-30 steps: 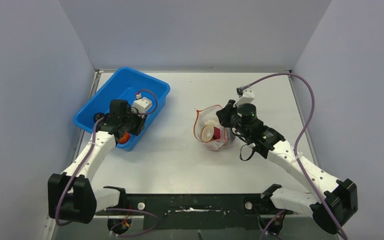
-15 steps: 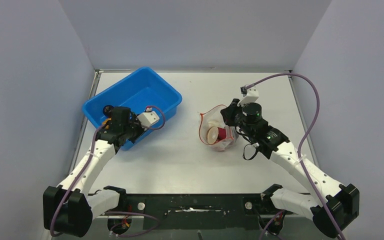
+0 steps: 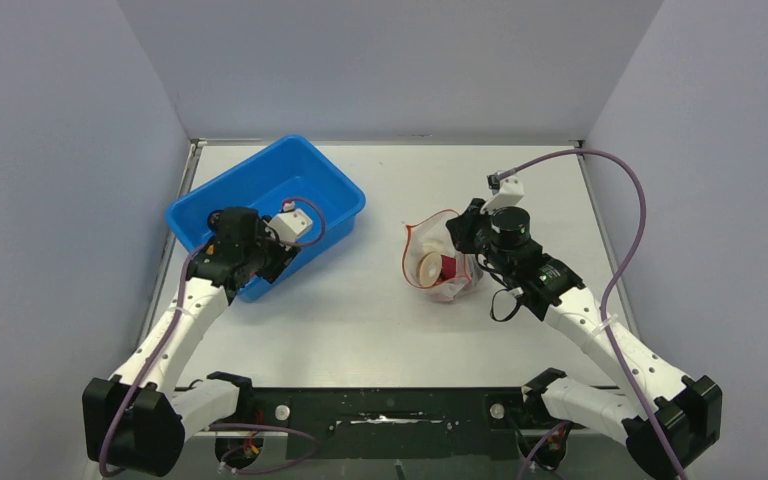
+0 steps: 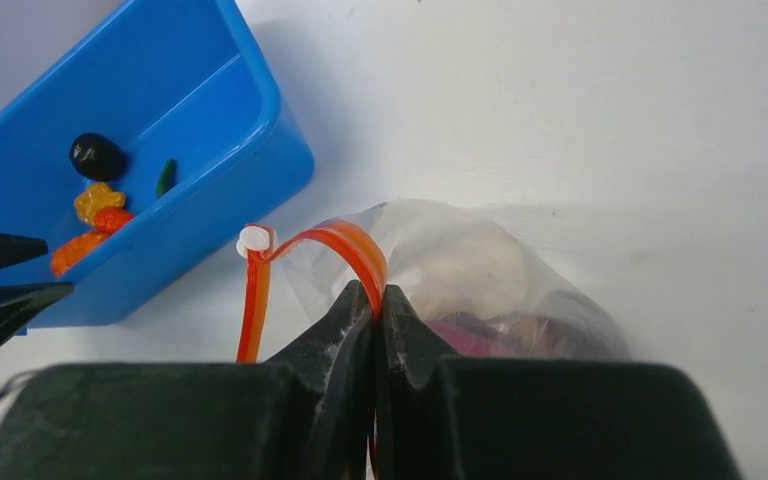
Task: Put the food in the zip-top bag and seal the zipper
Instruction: Pick up the fake fruit from the bin.
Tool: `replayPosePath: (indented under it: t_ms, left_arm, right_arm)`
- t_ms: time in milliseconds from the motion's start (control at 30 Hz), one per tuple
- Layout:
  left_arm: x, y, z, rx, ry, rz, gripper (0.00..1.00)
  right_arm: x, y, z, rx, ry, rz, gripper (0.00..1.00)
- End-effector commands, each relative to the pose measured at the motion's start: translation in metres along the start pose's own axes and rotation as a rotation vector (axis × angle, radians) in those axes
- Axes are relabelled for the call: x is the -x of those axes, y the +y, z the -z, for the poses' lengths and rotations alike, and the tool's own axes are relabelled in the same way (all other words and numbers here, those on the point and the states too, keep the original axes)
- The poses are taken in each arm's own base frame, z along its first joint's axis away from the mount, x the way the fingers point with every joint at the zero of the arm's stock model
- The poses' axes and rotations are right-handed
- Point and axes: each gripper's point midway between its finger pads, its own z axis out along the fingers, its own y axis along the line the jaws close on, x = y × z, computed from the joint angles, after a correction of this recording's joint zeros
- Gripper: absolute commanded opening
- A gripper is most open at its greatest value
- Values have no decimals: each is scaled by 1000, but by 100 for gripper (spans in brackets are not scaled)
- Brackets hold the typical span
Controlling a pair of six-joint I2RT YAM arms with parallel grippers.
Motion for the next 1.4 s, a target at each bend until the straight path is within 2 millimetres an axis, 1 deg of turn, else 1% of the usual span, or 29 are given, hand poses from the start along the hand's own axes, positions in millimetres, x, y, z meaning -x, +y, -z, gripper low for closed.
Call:
replayPosePath:
  t_ms: [0, 133, 233, 300, 367, 500, 567, 633, 767, 867, 967, 1067, 1133, 1233, 1367]
  left_arm:
    - [56, 40, 25, 176, -180, 199, 50]
    - [74, 66, 29, 290, -236, 343, 55]
    - [76, 87, 26, 378, -243, 440, 65]
    - [68, 100, 22, 433, -226, 506, 69]
    - [58, 114, 18, 477, -211, 576, 70]
    - [39, 149, 20, 637, -261, 826, 71]
    - [33, 160, 16, 629, -288, 915, 71]
    - [29, 166, 7, 590, -286, 955, 71]
    - [9, 176, -15, 555, -219, 1016, 72]
    - [-5, 186, -27, 562, -193, 1037, 74]
    - [-10, 197, -32, 572, -197, 1039, 76]
    - [-13, 210, -31, 629, -193, 1028, 76]
    - [-22, 217, -34, 663, -159, 1032, 76]
    - [-32, 220, -43, 660, -129, 1042, 76]
    - [-37, 221, -53, 647, -155, 1045, 76]
  right_arm:
    - [21, 13, 1, 60, -74, -18, 0]
    - [23, 13, 0, 58, -76, -18, 0]
    - [23, 13, 0, 59, -75, -18, 0]
    - [23, 12, 0, 54, -71, -16, 0]
    - [24, 11, 1, 47, -72, -16, 0]
    - [25, 9, 2, 40, -80, -24, 0]
    - [24, 11, 1, 47, -75, -30, 0]
    - [24, 12, 0, 55, -70, -35, 0]
    - [25, 12, 2, 52, -71, -35, 0]
    - [27, 10, 4, 42, -79, -33, 0]
    - [28, 9, 6, 37, -82, -34, 0]
    - [29, 8, 7, 31, -82, -38, 0]
    - [30, 7, 8, 28, -87, -42, 0]
    - [31, 8, 9, 28, -91, -46, 0]
    - [32, 9, 8, 27, -89, -48, 0]
